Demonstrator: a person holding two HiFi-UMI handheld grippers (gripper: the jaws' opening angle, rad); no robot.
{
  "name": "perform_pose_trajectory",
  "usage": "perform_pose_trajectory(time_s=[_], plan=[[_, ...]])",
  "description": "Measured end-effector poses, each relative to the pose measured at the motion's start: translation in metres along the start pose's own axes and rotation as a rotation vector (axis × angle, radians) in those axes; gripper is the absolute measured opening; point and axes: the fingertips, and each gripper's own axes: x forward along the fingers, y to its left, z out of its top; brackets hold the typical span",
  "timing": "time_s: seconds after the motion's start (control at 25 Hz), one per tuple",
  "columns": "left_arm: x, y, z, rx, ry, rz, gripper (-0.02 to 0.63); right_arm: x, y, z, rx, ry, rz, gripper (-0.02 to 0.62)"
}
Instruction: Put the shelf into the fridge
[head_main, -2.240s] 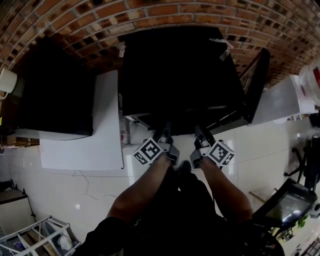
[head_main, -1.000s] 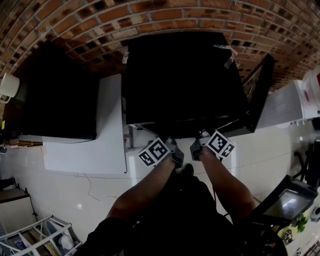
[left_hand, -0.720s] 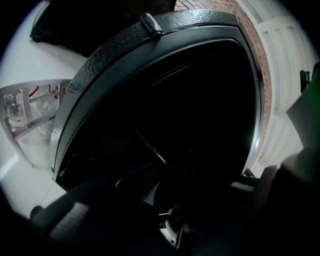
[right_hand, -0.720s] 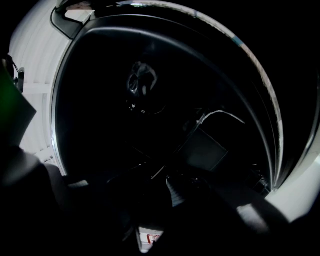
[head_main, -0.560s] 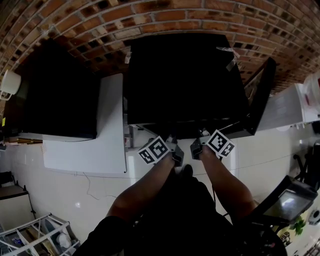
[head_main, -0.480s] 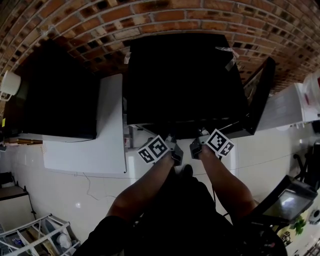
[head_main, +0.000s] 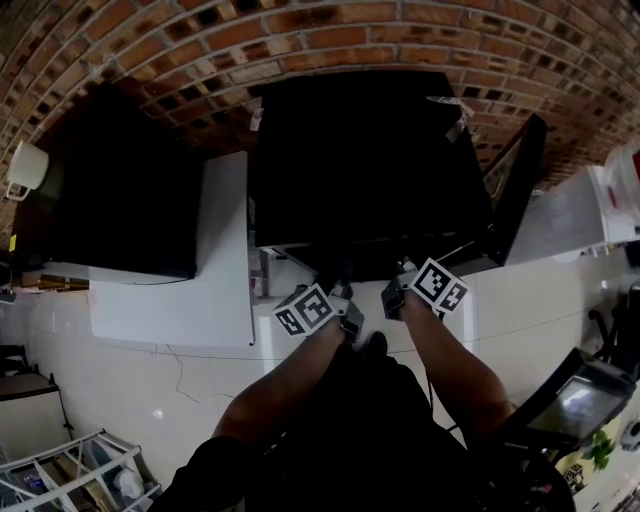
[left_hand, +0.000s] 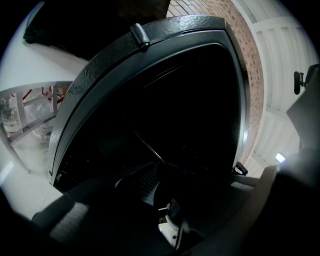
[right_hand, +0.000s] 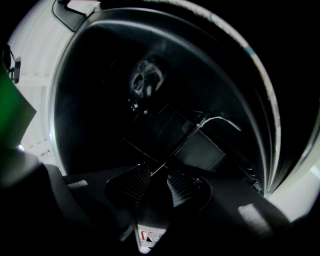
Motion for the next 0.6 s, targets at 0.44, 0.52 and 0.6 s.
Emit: perform_pose_trajectory(time_s=[0.44,0.52,0.6], plan=[[-0.034,-0.034,0.001,0.165,0.010,-0.074,0.029,-0.051,0.010,-0.014,-0.030,0.017,0.035,0.126],[-0.040,-0.040,-0.004,0.178,0.020,-0.098,0.028,-0.063,0.017,-0.016,-0.062,0.022,0.047,0.124],[-0.048,-0.048,-0.008,0.210,0.027,-0.114,0.024,-0.075,0.023,-0.016,-0.095,0.021,0.057,0.123]])
